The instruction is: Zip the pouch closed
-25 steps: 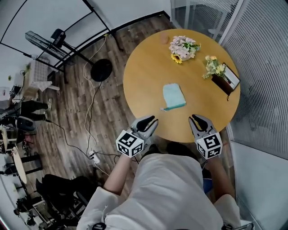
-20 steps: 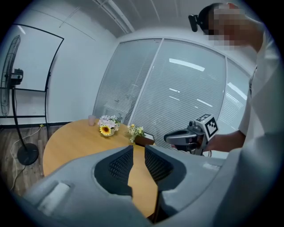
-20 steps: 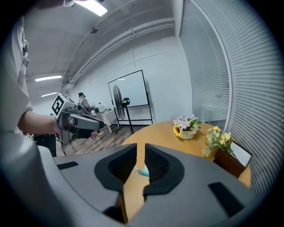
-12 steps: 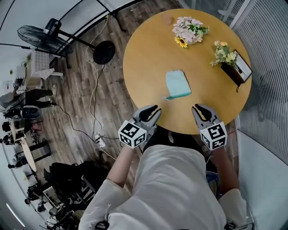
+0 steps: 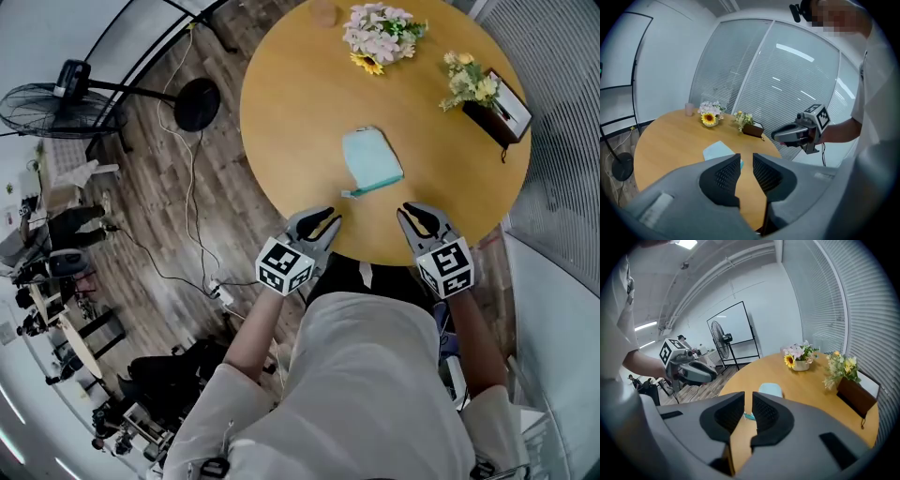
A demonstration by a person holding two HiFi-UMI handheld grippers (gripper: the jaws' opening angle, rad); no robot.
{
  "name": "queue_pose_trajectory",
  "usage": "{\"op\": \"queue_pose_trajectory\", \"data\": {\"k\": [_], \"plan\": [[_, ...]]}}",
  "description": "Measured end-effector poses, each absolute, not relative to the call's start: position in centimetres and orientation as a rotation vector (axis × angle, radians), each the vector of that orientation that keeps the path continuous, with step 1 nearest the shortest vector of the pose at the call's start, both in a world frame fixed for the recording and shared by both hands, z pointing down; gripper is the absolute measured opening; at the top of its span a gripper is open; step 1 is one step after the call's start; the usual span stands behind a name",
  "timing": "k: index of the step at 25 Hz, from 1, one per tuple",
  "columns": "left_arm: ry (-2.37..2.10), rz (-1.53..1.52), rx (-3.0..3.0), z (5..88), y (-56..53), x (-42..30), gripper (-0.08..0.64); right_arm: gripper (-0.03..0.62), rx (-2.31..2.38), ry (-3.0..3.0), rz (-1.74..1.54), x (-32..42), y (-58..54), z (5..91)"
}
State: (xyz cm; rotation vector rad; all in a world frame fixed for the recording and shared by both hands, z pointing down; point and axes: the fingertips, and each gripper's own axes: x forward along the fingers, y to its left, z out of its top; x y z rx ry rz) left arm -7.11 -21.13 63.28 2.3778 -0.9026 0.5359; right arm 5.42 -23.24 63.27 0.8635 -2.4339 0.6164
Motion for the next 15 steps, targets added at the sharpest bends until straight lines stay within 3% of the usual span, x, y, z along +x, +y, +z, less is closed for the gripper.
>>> {"op": "queue_pose_trajectory", "data": {"k": [15], "plan": [[-0.520,0.896,2.451,75.6,-23.6,-7.0,0.093,0.046,0.794,-2.313,0.775,0.2,-22.1,74.8]]}}
